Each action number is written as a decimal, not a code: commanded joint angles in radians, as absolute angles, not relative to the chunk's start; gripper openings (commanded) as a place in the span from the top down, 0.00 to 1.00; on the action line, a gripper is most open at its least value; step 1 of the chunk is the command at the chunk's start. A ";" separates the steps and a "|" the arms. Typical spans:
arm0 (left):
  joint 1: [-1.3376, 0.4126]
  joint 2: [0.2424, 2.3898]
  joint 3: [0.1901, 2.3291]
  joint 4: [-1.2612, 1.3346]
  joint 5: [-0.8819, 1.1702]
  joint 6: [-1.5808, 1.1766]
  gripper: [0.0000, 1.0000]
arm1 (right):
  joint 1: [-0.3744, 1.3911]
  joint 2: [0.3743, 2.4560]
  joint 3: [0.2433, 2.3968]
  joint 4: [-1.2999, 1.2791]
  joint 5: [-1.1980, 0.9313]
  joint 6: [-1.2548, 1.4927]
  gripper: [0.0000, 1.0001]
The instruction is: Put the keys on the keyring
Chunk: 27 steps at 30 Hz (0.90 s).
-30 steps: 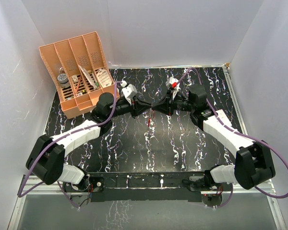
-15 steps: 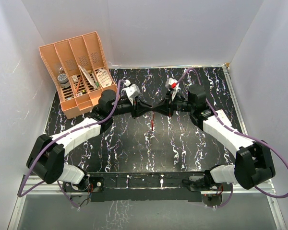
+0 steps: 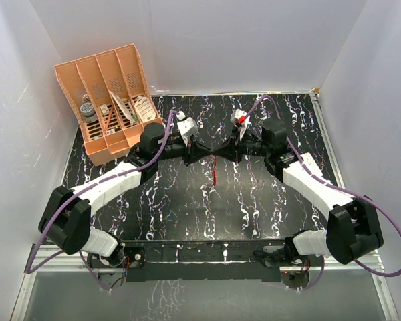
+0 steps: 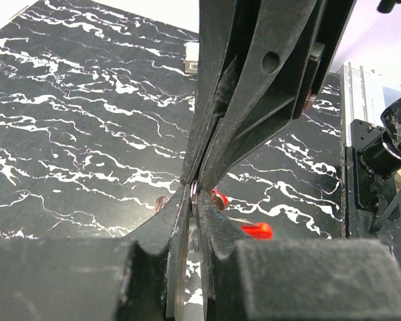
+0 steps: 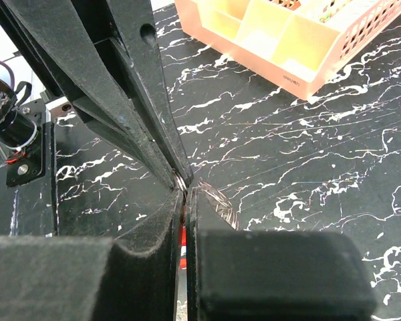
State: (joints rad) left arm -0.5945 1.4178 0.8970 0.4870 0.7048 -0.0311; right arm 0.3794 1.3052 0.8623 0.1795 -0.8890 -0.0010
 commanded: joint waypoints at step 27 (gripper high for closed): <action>-0.598 1.404 0.749 0.761 0.535 -0.158 1.00 | 0.382 1.218 0.917 0.324 -0.764 0.104 0.62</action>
State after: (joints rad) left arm -0.5976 1.4475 0.7750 0.6003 0.5869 -0.0986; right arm 0.3813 1.2781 0.8742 0.2283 -0.8333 0.0563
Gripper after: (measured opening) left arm 0.013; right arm 0.362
